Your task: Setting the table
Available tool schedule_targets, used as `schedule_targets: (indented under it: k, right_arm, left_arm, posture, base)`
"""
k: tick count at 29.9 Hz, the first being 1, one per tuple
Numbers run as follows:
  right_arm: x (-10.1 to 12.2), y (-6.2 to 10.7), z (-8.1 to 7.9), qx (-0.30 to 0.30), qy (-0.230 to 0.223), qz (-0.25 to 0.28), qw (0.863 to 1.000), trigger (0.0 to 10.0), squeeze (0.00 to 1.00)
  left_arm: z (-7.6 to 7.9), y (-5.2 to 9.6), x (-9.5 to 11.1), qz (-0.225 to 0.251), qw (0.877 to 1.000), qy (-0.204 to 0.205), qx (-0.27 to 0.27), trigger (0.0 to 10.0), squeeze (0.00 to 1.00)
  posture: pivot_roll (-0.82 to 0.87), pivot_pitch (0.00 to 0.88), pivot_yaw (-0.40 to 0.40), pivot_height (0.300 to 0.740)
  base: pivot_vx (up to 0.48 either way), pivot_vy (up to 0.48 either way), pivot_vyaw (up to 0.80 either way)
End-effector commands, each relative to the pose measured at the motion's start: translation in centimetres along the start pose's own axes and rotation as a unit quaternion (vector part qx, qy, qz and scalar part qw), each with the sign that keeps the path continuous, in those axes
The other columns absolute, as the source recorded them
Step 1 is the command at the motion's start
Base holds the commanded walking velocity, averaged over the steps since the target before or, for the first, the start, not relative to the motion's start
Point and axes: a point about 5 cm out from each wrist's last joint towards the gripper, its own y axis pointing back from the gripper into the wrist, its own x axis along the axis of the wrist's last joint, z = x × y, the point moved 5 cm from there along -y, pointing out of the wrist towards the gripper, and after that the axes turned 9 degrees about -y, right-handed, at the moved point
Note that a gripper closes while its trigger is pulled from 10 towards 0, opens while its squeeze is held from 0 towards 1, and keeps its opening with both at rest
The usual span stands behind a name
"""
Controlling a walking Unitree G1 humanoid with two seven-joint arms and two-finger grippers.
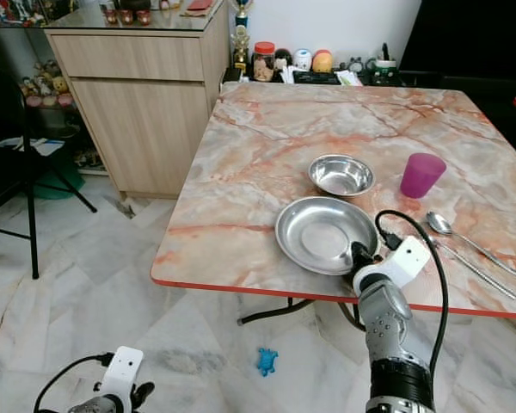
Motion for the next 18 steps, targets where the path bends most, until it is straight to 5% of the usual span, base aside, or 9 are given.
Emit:
schedule_targets:
  k: [1,10,18]
  right_arm:
    - [0.0,-0.1,-0.6,0.004,0.033,-0.003,0.999,0.0,0.0]
    - [-0.6,-0.1,-1.1,0.02,0.036,-0.011,0.999,0.0,0.0]
    - [1.1,1.3,-5.5,0.131,0.036,0.075,0.988,0.0,0.0]
  left_arm:
    - [0.4,0.2,-1.0,-0.015,1.0,-0.005,-0.007,10.0,0.0]
    - [0.6,0.2,-1.2,-0.019,1.0,-0.005,-0.009,10.0,0.0]
    - [0.7,0.2,-1.3,-0.021,1.0,-0.009,-0.009,10.0,0.0]
  posture:
    - [-0.01,0.0,-0.004,0.74]
    - [-0.01,0.0,-0.005,0.74]
    - [-0.02,0.0,-0.006,0.74]
  base:
    - [0.0,0.0,0.0]
    - [0.0,0.0,0.0]
    - [0.0,0.0,0.0]
